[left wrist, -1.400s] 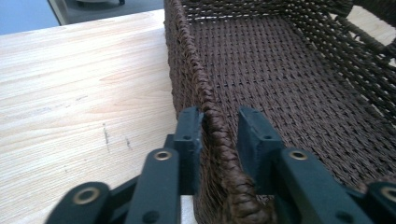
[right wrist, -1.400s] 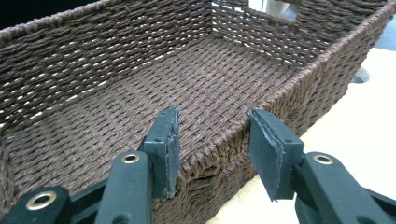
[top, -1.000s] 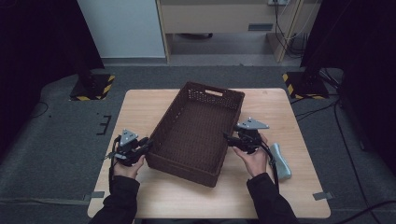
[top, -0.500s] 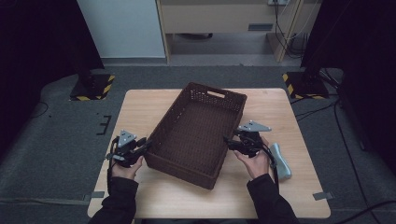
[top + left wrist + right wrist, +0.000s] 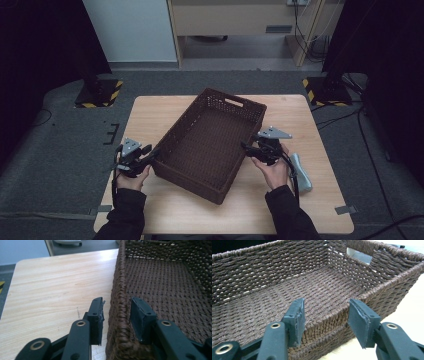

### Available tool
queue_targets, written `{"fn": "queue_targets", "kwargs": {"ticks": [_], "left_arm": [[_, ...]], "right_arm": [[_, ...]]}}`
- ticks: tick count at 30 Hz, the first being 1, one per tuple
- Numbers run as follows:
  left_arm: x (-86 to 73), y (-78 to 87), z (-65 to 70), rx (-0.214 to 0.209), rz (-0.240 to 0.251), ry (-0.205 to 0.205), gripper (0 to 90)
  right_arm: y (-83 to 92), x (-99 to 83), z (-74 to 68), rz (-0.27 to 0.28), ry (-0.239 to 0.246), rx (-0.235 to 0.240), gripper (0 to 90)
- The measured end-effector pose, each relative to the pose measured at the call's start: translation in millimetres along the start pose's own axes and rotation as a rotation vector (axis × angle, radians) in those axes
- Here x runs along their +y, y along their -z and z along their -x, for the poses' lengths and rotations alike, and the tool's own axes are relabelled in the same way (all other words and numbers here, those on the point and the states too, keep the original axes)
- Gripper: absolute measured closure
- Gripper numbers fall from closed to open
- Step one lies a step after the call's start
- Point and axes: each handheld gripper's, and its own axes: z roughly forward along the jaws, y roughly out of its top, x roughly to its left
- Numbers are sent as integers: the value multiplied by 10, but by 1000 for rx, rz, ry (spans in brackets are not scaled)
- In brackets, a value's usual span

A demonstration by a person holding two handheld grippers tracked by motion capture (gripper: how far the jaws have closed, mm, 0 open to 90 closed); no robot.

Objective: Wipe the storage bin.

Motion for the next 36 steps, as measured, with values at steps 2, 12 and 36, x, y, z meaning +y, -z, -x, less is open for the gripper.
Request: {"fn": "queue_targets", "kwargs": {"ticks": [2,12,36], "left_arm": [[3,3,0,6,-3,4,613],[43,-83,-97,26,-14,19,662],[89,-70,-183,68,3,31,720]], "right_arm": [[6,-2,-10,-1,5,0,500],[94,26,-84,-27,45,15,479],[76,45,-35,-2,36,-30,483]]}}
